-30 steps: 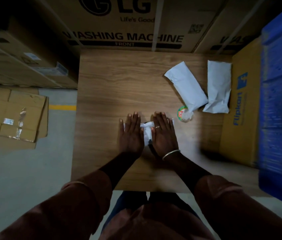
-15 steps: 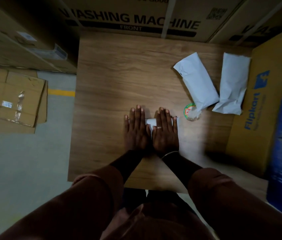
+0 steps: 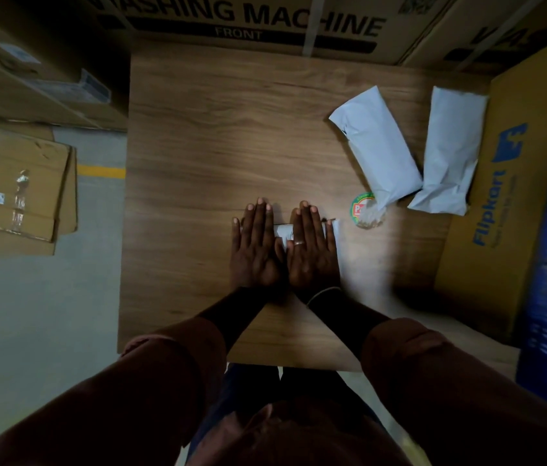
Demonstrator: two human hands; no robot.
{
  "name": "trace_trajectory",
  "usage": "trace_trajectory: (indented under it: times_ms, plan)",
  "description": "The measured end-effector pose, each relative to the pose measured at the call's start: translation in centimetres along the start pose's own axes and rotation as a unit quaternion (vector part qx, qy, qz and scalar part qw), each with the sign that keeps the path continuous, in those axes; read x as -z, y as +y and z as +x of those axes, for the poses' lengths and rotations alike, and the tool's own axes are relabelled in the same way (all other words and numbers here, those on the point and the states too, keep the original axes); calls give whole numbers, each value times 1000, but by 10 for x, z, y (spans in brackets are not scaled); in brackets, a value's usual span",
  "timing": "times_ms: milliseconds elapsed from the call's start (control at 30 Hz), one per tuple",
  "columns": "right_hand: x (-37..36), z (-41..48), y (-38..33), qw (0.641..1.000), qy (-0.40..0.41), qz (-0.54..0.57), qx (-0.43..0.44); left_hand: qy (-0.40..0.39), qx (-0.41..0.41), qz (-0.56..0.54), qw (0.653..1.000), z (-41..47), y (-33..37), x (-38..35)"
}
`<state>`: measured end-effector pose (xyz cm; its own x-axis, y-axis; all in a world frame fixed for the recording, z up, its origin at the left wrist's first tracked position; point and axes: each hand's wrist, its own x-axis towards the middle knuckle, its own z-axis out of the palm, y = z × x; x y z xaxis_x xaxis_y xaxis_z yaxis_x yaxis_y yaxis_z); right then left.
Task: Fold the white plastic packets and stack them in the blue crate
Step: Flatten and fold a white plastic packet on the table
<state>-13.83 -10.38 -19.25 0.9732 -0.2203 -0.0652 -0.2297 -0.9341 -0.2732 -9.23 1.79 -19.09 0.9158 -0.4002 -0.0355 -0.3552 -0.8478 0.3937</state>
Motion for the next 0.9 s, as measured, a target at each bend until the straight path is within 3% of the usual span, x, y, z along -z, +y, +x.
trace_trajectory:
  times_ms: [333, 467, 700, 900]
  plan:
    - [23, -3, 0, 999, -26, 30, -20, 15, 2, 30, 999, -4, 0, 10]
    - [31, -20, 9, 997, 5, 51, -58, -1, -78, 24, 997, -15, 12, 14]
    - [16, -32, 17, 996, -12, 74, -43, -48, -103, 55, 992, -19, 15, -4]
    - [9, -30, 25, 996, -4, 80, -28, -35, -106, 59, 992, -18, 16, -4]
